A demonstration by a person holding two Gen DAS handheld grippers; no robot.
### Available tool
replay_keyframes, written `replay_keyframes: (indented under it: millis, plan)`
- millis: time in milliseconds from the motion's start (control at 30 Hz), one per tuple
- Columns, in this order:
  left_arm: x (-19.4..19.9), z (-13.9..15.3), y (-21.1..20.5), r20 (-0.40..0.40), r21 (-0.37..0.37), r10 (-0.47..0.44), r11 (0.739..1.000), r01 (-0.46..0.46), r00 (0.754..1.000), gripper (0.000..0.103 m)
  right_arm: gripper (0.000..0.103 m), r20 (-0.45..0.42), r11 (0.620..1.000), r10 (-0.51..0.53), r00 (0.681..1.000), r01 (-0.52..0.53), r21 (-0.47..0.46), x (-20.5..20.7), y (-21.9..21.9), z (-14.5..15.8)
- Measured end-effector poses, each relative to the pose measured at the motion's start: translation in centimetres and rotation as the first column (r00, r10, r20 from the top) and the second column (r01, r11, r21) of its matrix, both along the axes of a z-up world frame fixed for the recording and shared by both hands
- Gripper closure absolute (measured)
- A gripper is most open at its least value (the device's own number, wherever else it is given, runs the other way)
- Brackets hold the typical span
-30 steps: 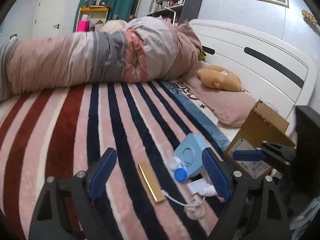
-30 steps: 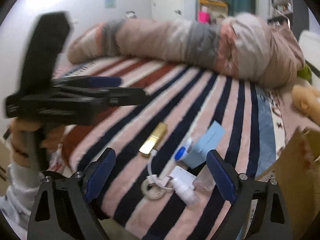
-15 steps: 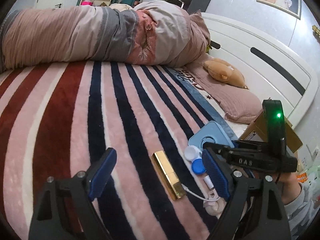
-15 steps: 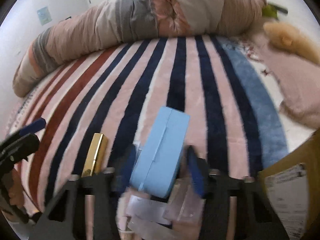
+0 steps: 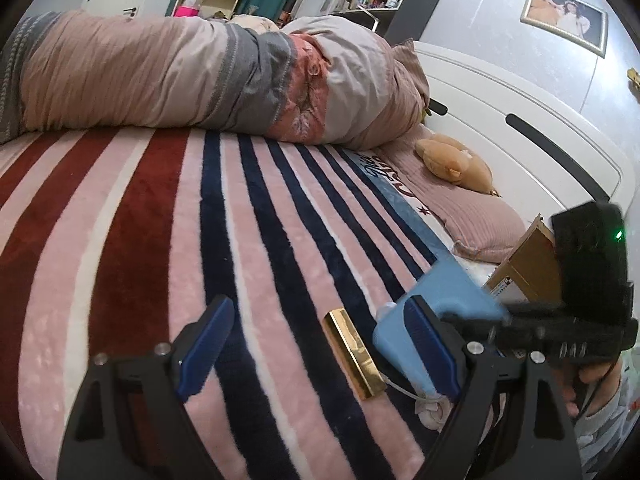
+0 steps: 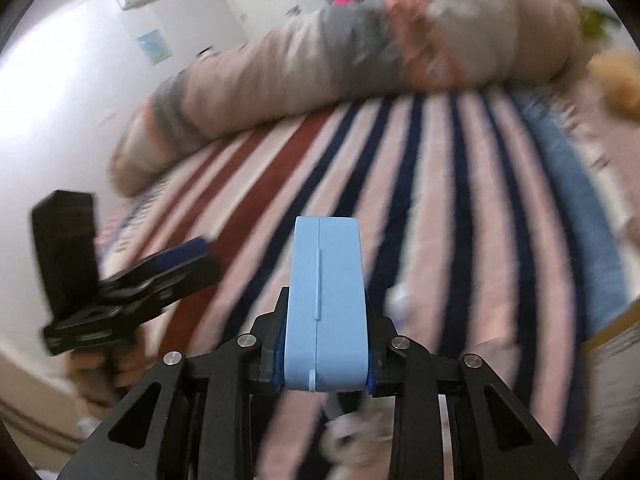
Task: Organize rigid objects
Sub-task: 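Grasp the light-blue square device with the right tool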
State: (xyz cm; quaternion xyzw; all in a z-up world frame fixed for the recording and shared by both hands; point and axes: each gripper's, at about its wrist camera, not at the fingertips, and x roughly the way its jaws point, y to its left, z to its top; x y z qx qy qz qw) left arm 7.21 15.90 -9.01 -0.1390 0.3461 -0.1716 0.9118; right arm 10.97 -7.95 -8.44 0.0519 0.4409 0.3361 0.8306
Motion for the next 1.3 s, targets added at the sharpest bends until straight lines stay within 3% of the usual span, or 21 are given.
replay_keyframes:
  millis: [100,200,267,300,367,500,667,800,900,1000,1133,1300]
  plan:
    - [-0.2,0.0,0.0,-0.001,0.007,0.005,1.0,-0.005,1.0,0.018,0.079,-0.109,0.998,0.057,0.992,-0.06,-0.023,0.3,1.1,-2.3]
    - [-0.1,0.0,-0.1,-0.005,0.012,0.009,1.0,-0.009,1.0,0.018,0.07,-0.101,0.992,0.013,0.995,-0.025,-0.121,0.4,0.9,-3.2]
    - [0.0,-0.1,-0.1,-0.009,0.011,0.011,1.0,-0.011,1.0,0.018,0.04,-0.047,0.979,-0.045,0.998,0.035,-0.202,0.4,0.5,-2.9]
    - [0.0,-0.1,-0.1,-0.01,0.011,0.01,1.0,-0.01,1.0,0.018,0.033,-0.005,0.968,-0.063,0.998,0.06,-0.244,0.4,0.4,-2.7]
    - [0.0,-0.1,-0.2,-0.012,0.013,0.008,1.0,-0.008,1.0,0.018,0.028,0.048,0.953,-0.058,0.997,0.069,-0.295,0.0,0.4,-2.3]
    - [0.2,-0.3,-0.3,-0.022,0.012,0.01,1.0,-0.01,1.0,0.018,0.016,-0.011,0.962,-0.031,0.999,0.026,-0.271,-0.5,0.8,-2.2]
    - [0.1,-0.3,-0.2,-0.024,0.009,0.017,1.0,-0.017,1.0,0.018,0.016,0.003,0.955,-0.033,0.999,0.032,-0.295,-0.9,2.2,-2.7]
    - [0.0,-0.4,0.1,-0.027,0.007,0.024,1.0,-0.024,0.999,0.018,0.014,0.086,0.924,-0.028,0.996,0.058,-0.378,-0.6,3.7,-2.9]
    - [0.1,-0.5,0.3,-0.032,0.006,0.032,0.999,-0.032,0.999,0.018,0.01,0.094,0.892,-0.023,0.995,0.063,-0.448,0.5,4.9,-4.1]
    - [0.2,-0.6,0.4,-0.036,0.007,0.034,0.999,-0.033,0.999,0.018,0.011,0.091,0.884,-0.02,0.996,0.06,-0.464,1.3,5.0,-4.5]
    - [0.2,-0.6,0.5,-0.035,0.01,0.037,0.999,-0.037,0.999,0.018,0.018,0.116,0.888,0.01,0.993,0.044,-0.459,0.7,4.2,-4.1]
    - [0.1,-0.6,0.8,-0.035,-0.004,0.036,0.999,-0.036,0.999,0.018,0.021,0.126,0.928,0.112,0.986,-0.058,-0.369,-0.4,4.0,-2.4]
